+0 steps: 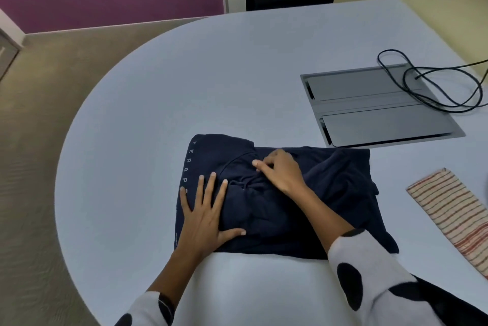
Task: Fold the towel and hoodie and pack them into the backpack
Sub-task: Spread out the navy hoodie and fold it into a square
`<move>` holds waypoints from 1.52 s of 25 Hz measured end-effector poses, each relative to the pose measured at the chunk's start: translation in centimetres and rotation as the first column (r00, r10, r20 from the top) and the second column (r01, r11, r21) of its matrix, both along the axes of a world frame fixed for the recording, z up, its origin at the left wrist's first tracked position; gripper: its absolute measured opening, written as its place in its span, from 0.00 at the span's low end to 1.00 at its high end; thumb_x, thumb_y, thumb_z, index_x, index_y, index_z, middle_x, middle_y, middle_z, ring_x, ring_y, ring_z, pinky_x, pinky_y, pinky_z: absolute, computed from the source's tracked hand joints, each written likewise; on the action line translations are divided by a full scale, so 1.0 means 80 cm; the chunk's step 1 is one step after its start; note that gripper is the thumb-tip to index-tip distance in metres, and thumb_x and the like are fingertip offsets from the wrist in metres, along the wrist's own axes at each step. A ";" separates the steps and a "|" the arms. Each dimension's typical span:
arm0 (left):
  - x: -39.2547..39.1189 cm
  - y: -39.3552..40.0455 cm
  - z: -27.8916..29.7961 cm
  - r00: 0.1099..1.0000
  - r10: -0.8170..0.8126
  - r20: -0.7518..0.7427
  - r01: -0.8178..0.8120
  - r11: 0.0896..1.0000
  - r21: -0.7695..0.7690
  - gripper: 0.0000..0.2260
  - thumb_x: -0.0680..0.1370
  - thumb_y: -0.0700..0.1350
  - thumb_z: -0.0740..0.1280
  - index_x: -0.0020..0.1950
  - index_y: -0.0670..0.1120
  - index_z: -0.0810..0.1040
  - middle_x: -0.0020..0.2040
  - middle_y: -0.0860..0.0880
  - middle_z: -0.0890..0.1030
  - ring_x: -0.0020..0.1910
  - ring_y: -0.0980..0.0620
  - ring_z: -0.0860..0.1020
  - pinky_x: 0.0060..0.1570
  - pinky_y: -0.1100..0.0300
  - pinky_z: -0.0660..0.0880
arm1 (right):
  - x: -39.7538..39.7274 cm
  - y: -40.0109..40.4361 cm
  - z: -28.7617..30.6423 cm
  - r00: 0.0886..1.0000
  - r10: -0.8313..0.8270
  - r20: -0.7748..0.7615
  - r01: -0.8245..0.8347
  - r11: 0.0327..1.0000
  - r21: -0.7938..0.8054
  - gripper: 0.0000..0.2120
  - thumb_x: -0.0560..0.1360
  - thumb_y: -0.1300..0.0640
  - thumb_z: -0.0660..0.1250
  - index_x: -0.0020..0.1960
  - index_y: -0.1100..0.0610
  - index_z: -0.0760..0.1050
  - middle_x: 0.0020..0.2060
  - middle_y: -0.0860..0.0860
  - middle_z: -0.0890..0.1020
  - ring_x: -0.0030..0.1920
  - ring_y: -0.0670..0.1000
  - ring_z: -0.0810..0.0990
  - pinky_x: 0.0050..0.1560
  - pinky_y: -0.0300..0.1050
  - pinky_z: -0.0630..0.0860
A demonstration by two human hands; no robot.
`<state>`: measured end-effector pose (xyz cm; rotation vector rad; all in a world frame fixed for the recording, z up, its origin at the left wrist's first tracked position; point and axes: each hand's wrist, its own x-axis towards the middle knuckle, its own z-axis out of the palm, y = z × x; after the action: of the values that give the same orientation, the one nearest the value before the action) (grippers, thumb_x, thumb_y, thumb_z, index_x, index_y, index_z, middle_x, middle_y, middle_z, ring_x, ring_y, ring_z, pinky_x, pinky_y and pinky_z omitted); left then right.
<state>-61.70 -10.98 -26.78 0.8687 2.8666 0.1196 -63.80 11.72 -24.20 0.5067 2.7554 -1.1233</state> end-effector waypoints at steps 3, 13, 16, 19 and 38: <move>0.014 0.021 -0.005 0.993 -0.097 0.072 0.100 0.994 -0.042 0.53 0.59 0.83 0.52 0.78 0.55 0.52 0.78 0.42 0.50 0.76 0.35 0.47 0.64 0.26 0.42 | -0.050 0.002 0.009 0.968 -0.145 -0.205 0.118 0.983 -0.140 0.10 0.77 0.57 0.66 0.57 0.59 0.79 0.58 0.54 0.79 0.57 0.51 0.77 0.63 0.46 0.72; 0.029 0.027 -0.023 0.996 -0.078 0.035 0.076 0.995 0.059 0.47 0.65 0.80 0.51 0.78 0.56 0.49 0.79 0.45 0.49 0.76 0.37 0.46 0.66 0.29 0.42 | -0.094 0.000 -0.010 0.998 -0.057 0.034 0.066 0.934 -0.351 0.14 0.76 0.52 0.69 0.45 0.64 0.82 0.40 0.52 0.81 0.42 0.49 0.77 0.45 0.41 0.74; 0.031 0.030 -0.024 1.000 -0.028 0.006 0.027 0.996 0.082 0.34 0.76 0.71 0.48 0.78 0.57 0.48 0.79 0.49 0.49 0.77 0.42 0.48 0.68 0.32 0.41 | -0.077 0.019 -0.015 0.976 -0.083 0.200 0.148 0.930 -0.336 0.22 0.74 0.48 0.70 0.29 0.62 0.72 0.28 0.52 0.72 0.30 0.49 0.70 0.31 0.39 0.67; 0.030 0.030 -0.024 1.000 -0.018 0.014 0.018 0.999 0.042 0.33 0.76 0.70 0.48 0.78 0.58 0.49 0.79 0.50 0.50 0.77 0.42 0.48 0.68 0.32 0.42 | -0.051 0.043 -0.022 0.986 -0.091 0.137 0.105 0.990 -0.096 0.21 0.76 0.42 0.65 0.31 0.56 0.73 0.28 0.48 0.77 0.32 0.49 0.75 0.38 0.44 0.72; -0.030 0.112 -0.020 0.998 -0.029 0.052 0.031 0.999 -0.045 0.43 0.68 0.74 0.30 0.77 0.50 0.38 0.77 0.50 0.37 0.75 0.44 0.32 0.65 0.32 0.30 | -0.033 0.022 0.018 0.978 -0.017 -0.207 0.030 0.998 0.063 0.12 0.80 0.59 0.59 0.56 0.64 0.78 0.55 0.57 0.79 0.54 0.55 0.77 0.52 0.43 0.72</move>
<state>-64.08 -1.99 -28.41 0.8863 2.7959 0.0722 -66.43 13.49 -22.78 0.4551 2.9800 -1.1552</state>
